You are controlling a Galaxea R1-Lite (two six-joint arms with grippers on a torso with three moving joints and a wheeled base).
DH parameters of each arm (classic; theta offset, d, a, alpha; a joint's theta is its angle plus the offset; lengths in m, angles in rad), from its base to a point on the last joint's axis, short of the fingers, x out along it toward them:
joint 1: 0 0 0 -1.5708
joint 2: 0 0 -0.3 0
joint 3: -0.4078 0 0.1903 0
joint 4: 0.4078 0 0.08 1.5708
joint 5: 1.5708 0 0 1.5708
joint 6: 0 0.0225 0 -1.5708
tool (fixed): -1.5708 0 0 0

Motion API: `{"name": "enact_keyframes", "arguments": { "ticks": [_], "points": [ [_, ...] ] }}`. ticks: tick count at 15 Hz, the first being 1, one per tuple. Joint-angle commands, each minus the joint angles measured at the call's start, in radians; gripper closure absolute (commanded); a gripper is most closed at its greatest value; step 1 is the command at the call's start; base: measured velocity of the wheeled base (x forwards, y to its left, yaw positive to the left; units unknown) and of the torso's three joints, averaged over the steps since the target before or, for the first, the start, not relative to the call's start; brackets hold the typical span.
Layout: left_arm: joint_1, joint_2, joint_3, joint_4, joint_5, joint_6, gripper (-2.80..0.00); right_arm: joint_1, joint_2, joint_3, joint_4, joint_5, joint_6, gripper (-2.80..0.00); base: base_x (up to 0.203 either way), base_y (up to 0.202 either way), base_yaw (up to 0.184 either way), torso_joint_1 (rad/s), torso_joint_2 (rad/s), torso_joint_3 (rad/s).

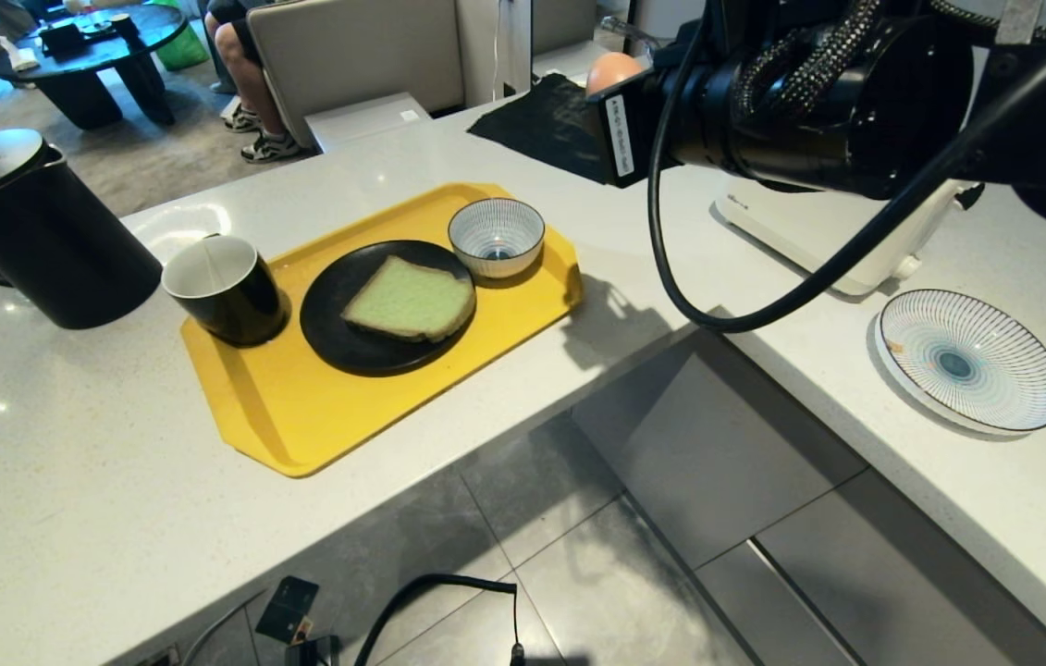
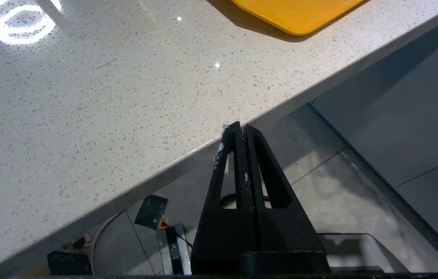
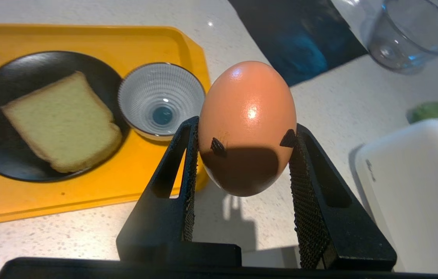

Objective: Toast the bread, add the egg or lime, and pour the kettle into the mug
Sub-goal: Put the egg in the bowl

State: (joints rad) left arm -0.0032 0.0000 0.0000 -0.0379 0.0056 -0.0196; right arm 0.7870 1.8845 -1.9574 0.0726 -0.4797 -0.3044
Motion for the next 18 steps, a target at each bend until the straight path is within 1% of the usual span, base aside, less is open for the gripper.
{"name": "enact_keyframes", "arguments": {
  "ticks": [1,9,13,17,18],
  "points": [
    [0.0,0.0,0.014,0.0,0.0,0.0,0.0,0.0,-0.008,-0.003,0.019,-0.028,0.004,0.0,0.0,0.0,0.0,0.0,0.0,0.0],
    [0.0,0.0,0.014,0.0,0.0,0.0,0.0,0.008,-0.019,-0.016,0.019,-0.028,0.03,0.0,0.0,0.0,0.0,0.0,0.0,0.0],
    [0.0,0.0,0.014,0.0,0.0,0.0,0.0,0.005,-0.014,-0.022,0.009,0.029,0.039,0.0,0.0,0.0,0.0,0.0,0.0,0.0],
    [0.0,0.0,0.014,0.0,0.0,0.0,0.0,0.02,0.001,-0.023,-0.008,0.032,0.037,0.0,0.0,0.0,0.0,0.0,0.0,0.0],
    [0.0,0.0,0.014,0.0,-0.001,0.014,0.0,0.02,0.005,-0.023,-0.01,0.035,0.036,0.0,0.0,0.0,0.0,0.0,0.0,0.0]
  ]
}}
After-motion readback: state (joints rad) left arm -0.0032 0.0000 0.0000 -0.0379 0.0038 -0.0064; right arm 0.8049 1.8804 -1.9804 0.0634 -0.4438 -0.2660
